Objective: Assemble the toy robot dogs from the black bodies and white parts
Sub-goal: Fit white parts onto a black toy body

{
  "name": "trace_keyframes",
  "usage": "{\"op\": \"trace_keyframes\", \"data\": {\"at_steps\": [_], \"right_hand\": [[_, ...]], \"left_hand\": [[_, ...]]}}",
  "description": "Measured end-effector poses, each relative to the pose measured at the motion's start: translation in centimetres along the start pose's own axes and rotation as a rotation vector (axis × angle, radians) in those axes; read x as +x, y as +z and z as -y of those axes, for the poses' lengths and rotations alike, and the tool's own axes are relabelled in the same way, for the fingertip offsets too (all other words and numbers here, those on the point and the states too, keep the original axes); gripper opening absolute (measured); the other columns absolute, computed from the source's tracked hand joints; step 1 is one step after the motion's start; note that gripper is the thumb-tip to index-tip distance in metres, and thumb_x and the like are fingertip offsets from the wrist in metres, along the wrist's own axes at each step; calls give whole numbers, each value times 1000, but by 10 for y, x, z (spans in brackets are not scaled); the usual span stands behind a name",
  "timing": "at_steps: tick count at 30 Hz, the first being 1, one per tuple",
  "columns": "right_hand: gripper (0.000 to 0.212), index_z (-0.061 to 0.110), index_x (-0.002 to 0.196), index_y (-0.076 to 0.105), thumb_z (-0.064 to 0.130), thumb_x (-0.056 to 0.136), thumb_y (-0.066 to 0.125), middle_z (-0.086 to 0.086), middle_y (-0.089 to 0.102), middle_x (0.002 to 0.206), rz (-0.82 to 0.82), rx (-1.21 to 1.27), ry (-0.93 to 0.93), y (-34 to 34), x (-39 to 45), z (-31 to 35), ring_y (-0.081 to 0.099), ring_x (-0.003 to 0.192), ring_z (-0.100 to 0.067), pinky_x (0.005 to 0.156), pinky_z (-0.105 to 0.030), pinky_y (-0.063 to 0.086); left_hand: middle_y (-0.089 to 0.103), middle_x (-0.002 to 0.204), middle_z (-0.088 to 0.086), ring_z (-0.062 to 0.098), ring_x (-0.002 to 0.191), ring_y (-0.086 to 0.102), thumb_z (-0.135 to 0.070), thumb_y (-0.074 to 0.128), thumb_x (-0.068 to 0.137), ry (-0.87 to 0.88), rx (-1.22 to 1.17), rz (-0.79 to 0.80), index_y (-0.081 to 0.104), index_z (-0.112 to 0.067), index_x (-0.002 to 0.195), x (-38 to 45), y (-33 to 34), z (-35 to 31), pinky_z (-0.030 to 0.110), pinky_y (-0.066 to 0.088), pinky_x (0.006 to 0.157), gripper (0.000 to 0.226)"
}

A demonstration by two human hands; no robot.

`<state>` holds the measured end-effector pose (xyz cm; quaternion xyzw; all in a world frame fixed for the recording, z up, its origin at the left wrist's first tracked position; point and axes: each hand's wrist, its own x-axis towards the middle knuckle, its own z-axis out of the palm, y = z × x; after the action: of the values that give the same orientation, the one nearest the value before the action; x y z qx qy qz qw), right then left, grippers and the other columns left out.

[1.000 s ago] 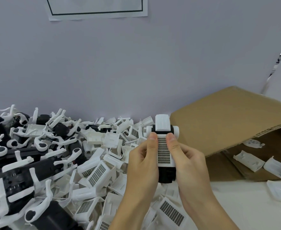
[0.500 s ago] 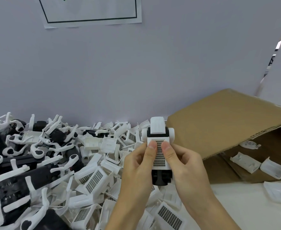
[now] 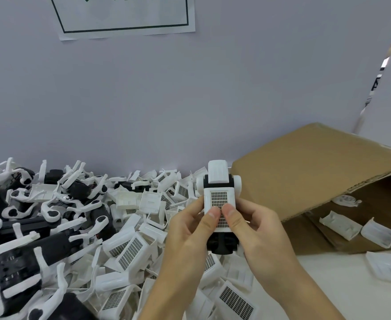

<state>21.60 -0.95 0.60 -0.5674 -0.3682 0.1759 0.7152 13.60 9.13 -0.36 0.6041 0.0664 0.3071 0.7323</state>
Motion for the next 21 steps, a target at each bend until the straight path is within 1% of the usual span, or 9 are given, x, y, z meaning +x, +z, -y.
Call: {"op": "trace_keyframes", "data": {"at_steps": [2,5,7,10,11,13,15,18,21], "right_hand": [[31,20,114,75,38,91,62,2,78,107,9,2,6,0,0,2,73,105,-14,86,-23,58],[28,19,110,78,38,94,65,-4,78,107,-1,76,40,1,1,4,73,106,-21,93,-40,58],[32,17,109,78,38,91,61,-11,77,107,-5,146,74,1,2,5,73,106,-27,95,-49,55],[40,11,102,79,47,94,63,-15,77,100,-45,147,91,3,2,4,74,100,-31,92,-54,57],[42,12,100,79,49,90,61,-13,78,97,-66,128,82,4,2,3,75,97,-29,88,-51,59],[43,15,98,80,49,87,57,-9,79,93,-94,85,52,5,2,1,76,91,-23,77,-36,60],[41,17,96,80,48,88,55,-6,79,89,-101,42,18,6,2,2,76,87,-18,70,-25,57],[40,15,93,80,45,89,54,-5,78,84,-99,46,-1,5,2,5,75,79,-13,63,-19,54],[34,17,94,80,40,93,55,-1,79,83,-129,1,-22,9,2,8,74,79,-9,64,-17,53]], "left_hand": [[74,108,22,41,104,71,-27,58,93,-18,-12,0,75,-18,117,1,0,-1,54,59,86,31],[74,110,21,39,107,70,-28,60,90,-38,-47,-23,75,-16,117,1,0,-2,54,57,89,33],[75,107,20,36,101,72,-31,62,89,-35,-60,-40,76,-17,113,1,2,-2,53,58,88,32],[77,97,14,25,89,74,-40,66,89,-6,-41,-96,79,-18,104,1,9,-2,37,60,75,29],[77,94,15,24,85,74,-41,70,91,3,-33,-122,79,-16,102,1,12,-3,34,59,70,29],[76,89,17,24,78,72,-42,63,91,46,7,-158,79,-11,102,0,18,-2,35,58,64,36],[77,88,15,25,78,72,-40,57,90,92,46,-163,79,-10,102,-1,21,-2,41,58,67,39],[77,89,14,23,81,74,-40,59,89,104,33,-170,79,-10,103,-1,22,-3,35,59,66,39],[78,93,14,27,87,76,-39,64,86,95,-5,-193,79,-16,107,-1,23,-5,31,61,67,35]]}}
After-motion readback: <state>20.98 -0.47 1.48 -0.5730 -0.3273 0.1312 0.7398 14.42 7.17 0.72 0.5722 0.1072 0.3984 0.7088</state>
